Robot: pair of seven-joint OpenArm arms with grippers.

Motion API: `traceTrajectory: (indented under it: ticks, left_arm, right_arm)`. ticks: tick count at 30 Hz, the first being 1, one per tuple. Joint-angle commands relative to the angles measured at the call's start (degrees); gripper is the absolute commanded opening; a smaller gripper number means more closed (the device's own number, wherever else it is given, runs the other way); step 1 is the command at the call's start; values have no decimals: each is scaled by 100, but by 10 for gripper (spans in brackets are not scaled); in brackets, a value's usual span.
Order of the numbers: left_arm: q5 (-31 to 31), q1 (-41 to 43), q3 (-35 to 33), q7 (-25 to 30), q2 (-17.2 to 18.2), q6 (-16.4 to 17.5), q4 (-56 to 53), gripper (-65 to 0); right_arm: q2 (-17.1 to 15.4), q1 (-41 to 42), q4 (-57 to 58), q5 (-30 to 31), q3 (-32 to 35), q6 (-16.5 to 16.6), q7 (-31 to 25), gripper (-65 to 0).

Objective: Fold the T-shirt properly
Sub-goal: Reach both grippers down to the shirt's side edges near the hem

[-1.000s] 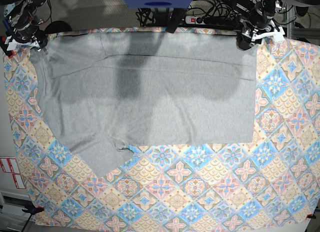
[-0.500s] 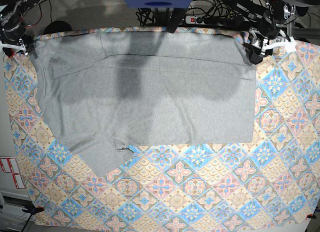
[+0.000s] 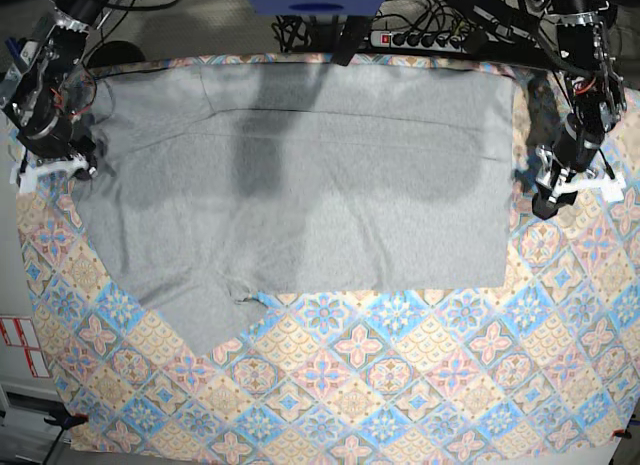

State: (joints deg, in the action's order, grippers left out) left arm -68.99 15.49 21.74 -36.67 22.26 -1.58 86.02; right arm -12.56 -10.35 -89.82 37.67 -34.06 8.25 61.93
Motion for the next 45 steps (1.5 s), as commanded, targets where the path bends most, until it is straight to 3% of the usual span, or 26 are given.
traceTrajectory:
  ticks: [1,12,19,25,36,45]
  left_arm:
    - [55,-243,-59,23,126,110,-8,-382]
    - [1602,-1905,-991,23,363,128,-1441,-382]
    - [2104,-2933,-1431,84,310,136,-2716,-382]
    - [2640,-3557,-1457,146,-15,136,-3604,-382]
    - [3616,-3619,-1457,445,-683,136,-3797,-382]
    - [3589,-3540,-1431,453,-569,136,-3789,-382]
  right_arm:
    - [-199,266,-95,114,132,50,-167,-413]
    - [-331,1294,160,-1310,1468,50,-167,-413]
    - [-322,1672,679,-1398,1538,50,-176,-413]
    - [-305,1743,723,-1398,1538,50,-176,-413]
    - [-305,1743,696,-1380,1538,50,-176,-413]
    - [-305,1734,679,-1371,1538,50,-176,-413]
